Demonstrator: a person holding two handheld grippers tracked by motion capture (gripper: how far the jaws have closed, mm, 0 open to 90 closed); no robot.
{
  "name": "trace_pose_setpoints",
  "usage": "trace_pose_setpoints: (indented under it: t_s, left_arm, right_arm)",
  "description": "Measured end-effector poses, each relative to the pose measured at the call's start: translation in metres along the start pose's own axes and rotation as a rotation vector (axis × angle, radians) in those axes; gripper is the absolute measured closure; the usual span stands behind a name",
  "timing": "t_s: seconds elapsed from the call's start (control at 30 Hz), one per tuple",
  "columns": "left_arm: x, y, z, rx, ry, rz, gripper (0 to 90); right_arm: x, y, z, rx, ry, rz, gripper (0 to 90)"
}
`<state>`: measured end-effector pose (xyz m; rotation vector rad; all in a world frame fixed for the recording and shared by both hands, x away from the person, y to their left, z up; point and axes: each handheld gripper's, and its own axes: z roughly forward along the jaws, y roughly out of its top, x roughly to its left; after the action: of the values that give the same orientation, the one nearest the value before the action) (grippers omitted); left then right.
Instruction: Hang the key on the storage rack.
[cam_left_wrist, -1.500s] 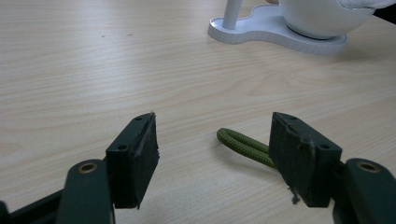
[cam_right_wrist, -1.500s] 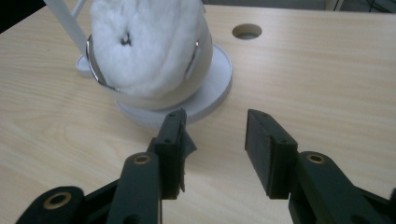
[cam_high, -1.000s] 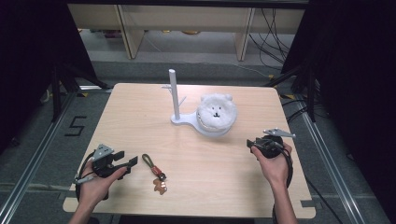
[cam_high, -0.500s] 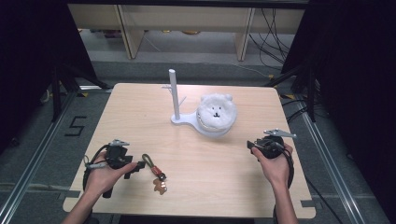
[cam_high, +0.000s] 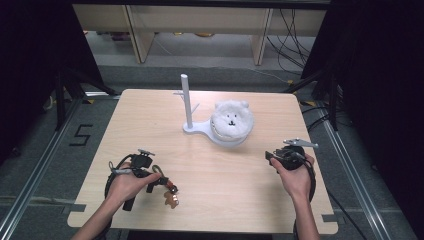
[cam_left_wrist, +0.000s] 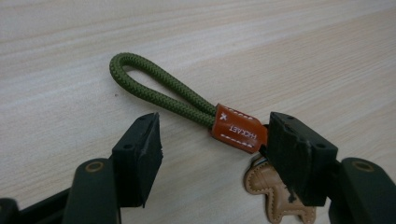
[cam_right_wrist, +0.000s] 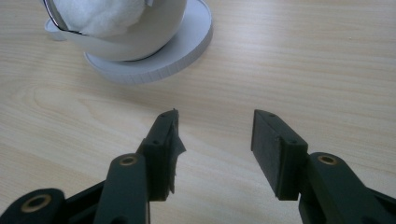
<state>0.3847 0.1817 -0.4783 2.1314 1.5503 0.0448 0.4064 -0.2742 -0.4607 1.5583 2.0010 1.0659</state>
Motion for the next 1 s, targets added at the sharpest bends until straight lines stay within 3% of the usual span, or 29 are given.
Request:
trace_pose_setpoints:
  t_s: [0.1,0.2,0.23,0.53,0.57,0.67,0.8,1.0]
  left_arm:
    - [0.001,0.003,0.003,0.030,0.002,0.021,34.5]
    - [-0.001,0.003,0.006,0.024,-0.001,0.000,34.5]
    - [-0.001,0.005,0.007,0.035,0.007,0.016,34.5]
    - [-0.007,0.006,0.013,0.041,0.020,0.014,35.0]
    - [-0.006,0.007,0.014,0.061,0.023,0.035,35.1]
    - [-0.009,0.006,0.016,0.048,0.027,0.019,35.9]
    - [-0.009,0.007,0.015,0.071,0.022,0.038,37.9]
    - [-0.011,0.008,0.015,0.098,-0.005,0.071,52.5]
  right_arm:
    - [0.001,-0.001,0.002,0.014,-0.013,0.004,52.2]
    - [0.002,-0.001,0.002,0.022,-0.015,0.004,52.2]
    - [0.002,-0.001,0.001,0.026,-0.010,0.005,52.2]
    - [0.001,-0.002,0.003,0.022,0.002,0.004,52.1]
    - [0.001,-0.002,0.002,0.033,-0.007,0.002,52.1]
    - [0.000,-0.001,0.003,0.024,0.002,0.001,52.1]
    - [0.001,-0.001,0.003,0.023,-0.014,-0.006,52.1]
    - [0.001,-0.002,0.004,0.021,0.009,0.004,52.0]
